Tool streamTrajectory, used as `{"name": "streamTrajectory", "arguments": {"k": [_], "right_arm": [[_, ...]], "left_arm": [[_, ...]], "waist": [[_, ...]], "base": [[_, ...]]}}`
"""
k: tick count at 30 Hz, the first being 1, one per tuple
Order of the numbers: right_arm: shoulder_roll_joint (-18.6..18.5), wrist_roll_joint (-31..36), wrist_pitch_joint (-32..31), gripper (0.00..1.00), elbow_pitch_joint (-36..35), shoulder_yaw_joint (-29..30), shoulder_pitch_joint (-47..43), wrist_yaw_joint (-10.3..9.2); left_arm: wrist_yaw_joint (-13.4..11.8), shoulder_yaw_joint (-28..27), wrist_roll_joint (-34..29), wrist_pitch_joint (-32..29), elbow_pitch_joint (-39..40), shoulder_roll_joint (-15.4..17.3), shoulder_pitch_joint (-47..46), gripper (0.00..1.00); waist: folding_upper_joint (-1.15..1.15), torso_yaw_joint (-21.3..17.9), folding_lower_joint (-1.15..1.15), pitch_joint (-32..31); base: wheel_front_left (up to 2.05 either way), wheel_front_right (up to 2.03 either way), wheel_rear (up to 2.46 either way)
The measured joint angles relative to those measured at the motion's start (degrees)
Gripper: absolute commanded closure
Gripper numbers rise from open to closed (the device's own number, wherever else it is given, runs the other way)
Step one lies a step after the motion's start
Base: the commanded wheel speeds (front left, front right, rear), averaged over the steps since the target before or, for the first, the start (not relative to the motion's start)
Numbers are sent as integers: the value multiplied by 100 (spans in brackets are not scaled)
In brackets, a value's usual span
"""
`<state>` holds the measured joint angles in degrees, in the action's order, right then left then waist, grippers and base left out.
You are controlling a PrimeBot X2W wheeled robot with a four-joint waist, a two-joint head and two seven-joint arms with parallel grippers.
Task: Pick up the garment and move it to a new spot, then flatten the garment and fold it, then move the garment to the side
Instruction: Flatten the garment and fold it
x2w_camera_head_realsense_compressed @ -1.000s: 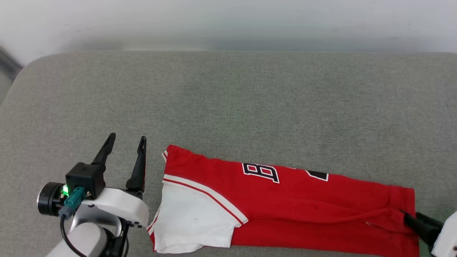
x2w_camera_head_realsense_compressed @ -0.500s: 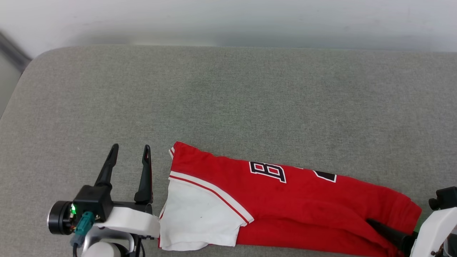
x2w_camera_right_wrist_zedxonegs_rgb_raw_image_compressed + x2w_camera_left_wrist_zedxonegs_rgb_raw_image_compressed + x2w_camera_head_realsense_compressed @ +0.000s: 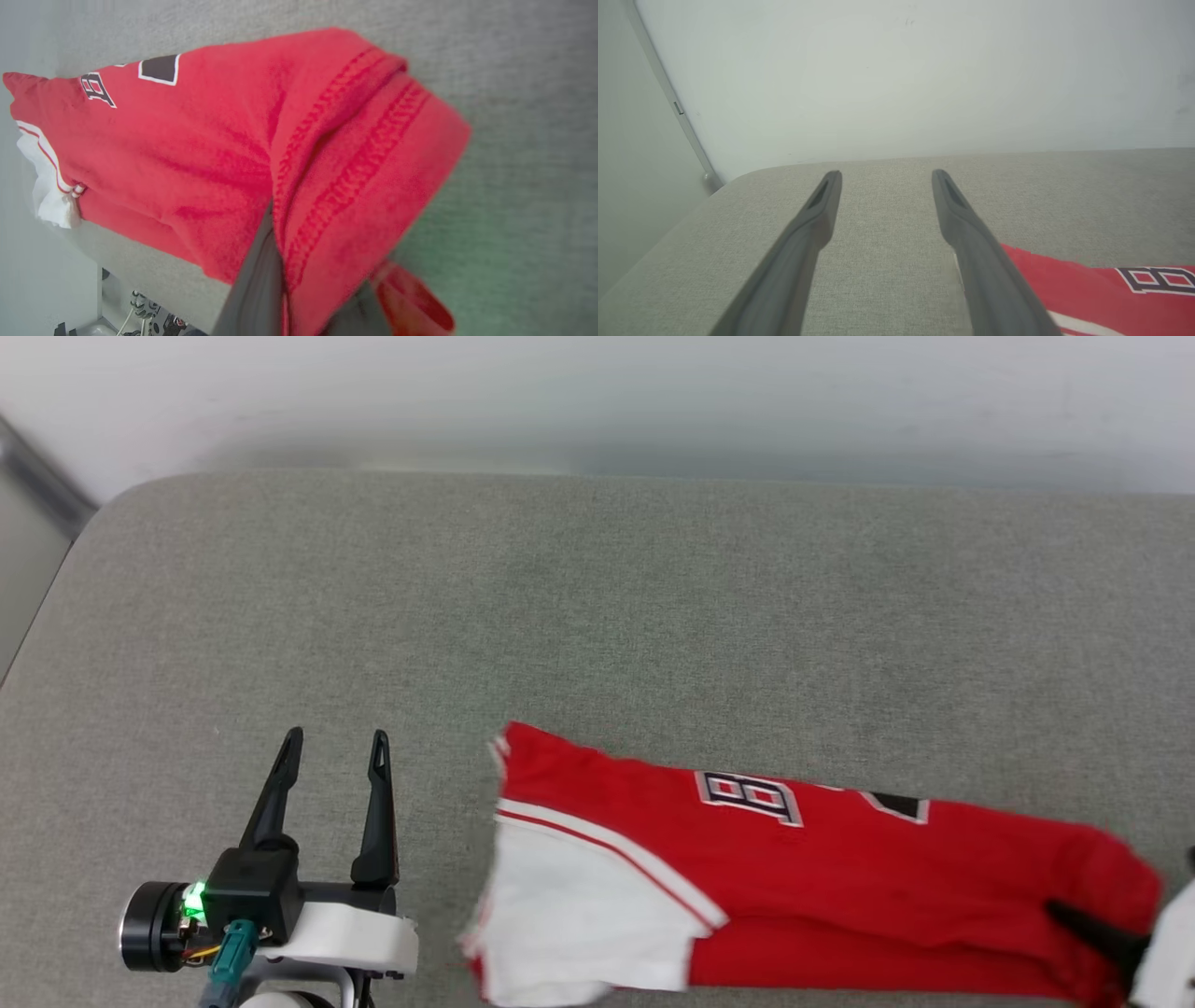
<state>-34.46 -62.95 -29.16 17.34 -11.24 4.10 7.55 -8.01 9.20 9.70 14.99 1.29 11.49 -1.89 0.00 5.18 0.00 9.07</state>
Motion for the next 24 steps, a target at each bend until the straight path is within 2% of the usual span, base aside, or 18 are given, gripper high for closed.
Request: {"name": "streamTrajectory", "arguments": {"k": [6, 11, 18, 24], "right_arm": [[-513, 57, 51, 100, 321, 361, 90, -4], [-745, 90, -215, 100, 32, 380, 46, -5], [-647, -3, -750, 100, -1235, 151, -67, -5], [-298, 219, -1279, 100, -2129, -290, 191, -5]], "left_arm": [[149, -235, -290, 0, 14, -163, 102, 0], [247, -400, -435, 4, 19, -291, 234, 0], [349, -573, -552, 7, 16, -431, 402, 0], [453, -611, -612, 7, -14, -531, 396, 0]], "waist": [[0, -46, 0, -126], [0, -78, 0, -249], [0, -106, 0, -341], [0, -55, 0, -286]], "base": [[0, 0, 0], [0, 0, 0], [0, 0, 0], [0, 0, 0]]}}
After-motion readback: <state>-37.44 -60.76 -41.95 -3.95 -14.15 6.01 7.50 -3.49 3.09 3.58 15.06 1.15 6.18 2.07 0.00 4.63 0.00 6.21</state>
